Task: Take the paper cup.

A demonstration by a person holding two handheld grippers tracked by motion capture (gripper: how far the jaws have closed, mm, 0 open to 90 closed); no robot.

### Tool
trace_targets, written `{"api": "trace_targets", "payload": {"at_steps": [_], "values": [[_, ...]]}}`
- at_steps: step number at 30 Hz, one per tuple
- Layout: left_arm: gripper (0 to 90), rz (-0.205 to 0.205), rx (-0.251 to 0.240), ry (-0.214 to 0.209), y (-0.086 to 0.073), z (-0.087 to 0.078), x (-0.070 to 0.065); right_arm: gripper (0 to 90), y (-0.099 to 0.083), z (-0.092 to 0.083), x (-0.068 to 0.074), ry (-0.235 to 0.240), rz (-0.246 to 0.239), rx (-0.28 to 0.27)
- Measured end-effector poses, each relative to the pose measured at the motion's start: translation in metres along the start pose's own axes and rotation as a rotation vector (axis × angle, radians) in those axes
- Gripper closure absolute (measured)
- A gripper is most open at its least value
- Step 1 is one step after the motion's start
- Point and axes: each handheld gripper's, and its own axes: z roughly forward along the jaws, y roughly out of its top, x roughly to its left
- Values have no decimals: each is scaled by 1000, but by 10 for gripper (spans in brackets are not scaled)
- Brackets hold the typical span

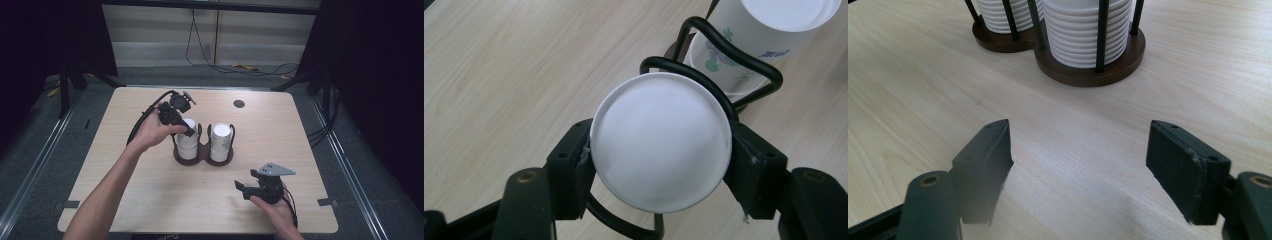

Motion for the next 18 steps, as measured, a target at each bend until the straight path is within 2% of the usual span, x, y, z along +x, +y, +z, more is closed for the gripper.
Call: {"api": "trace_targets", "payload": {"at_steps": [13,14,18], "values": [[356,-19,-25,6,0,-9,0,264,0,0,0,0,1,1],[357,-31,-43,-1,0,-12,2,264,0,0,0,-1,0,1],[357,-26,-57,-3,-1,-15,3,264,0,0,0,-1,-4,2]]}}
